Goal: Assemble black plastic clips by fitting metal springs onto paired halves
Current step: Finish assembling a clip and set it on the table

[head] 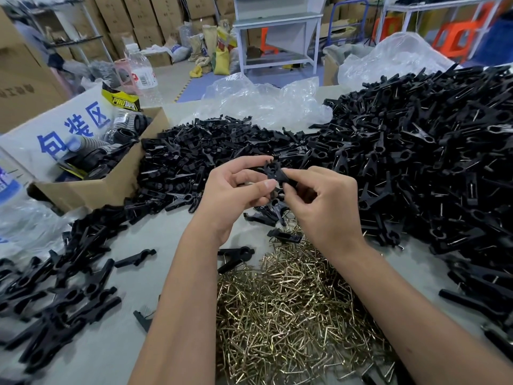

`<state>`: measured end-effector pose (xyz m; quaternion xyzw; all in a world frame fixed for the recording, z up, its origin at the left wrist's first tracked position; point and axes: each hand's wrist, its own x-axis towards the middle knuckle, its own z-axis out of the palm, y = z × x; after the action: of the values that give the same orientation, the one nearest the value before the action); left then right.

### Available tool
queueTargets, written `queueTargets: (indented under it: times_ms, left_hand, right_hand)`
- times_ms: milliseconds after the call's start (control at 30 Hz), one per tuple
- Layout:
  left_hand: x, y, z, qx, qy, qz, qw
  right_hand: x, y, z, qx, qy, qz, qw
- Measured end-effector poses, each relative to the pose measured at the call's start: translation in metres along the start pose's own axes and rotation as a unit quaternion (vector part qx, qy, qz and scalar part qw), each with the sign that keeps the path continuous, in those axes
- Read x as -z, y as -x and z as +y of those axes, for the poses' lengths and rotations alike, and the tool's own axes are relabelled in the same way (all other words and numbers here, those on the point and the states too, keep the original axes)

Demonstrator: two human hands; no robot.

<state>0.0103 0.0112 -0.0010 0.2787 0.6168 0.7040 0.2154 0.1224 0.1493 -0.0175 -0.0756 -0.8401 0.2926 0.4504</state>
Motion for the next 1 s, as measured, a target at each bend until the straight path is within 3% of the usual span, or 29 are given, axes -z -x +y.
queueTargets:
  times_ms: [1000]
  left_hand:
    - [-0.0038, -0.0013, -0.0029, 0.0, 0.01, 0.002, 1.0]
  right_hand:
    - [-0.0025, 0.0018, 0.0017, -0.01, 0.0, 0.015, 1.0]
